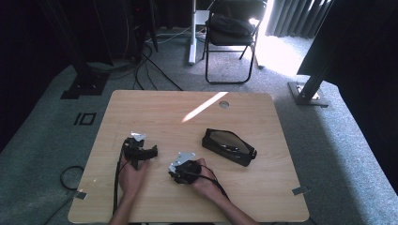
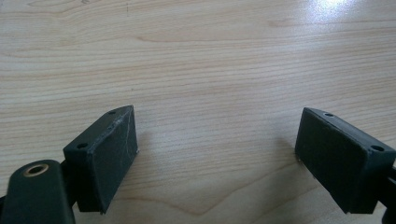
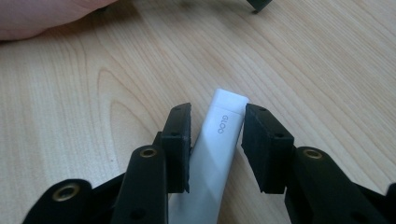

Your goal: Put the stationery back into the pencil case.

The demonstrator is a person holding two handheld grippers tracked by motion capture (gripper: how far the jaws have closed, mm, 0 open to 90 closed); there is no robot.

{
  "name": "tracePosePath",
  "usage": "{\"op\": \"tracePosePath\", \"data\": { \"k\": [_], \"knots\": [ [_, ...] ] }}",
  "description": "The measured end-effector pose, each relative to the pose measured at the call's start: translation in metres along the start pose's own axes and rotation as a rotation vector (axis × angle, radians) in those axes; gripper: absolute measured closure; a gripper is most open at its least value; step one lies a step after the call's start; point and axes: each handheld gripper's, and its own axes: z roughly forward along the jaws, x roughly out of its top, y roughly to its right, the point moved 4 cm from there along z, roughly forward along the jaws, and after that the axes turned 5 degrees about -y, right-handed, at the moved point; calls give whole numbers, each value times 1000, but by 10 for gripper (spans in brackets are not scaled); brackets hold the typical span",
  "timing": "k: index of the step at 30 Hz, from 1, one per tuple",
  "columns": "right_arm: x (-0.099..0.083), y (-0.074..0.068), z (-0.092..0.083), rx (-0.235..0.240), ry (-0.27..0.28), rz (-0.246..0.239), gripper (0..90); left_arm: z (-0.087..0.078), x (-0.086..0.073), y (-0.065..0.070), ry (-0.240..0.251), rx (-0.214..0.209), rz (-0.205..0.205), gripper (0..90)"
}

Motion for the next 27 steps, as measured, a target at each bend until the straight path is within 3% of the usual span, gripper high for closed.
{"op": "tracePosePath", "data": {
  "k": [6,27],
  "knots": [
    [2,0,1,-4,-14,-18,674,0,0,0,0,0,0,133],
    [7,3,10,11,-67,-21,687,0,0,0,0,0,0,133]
  ]
}}
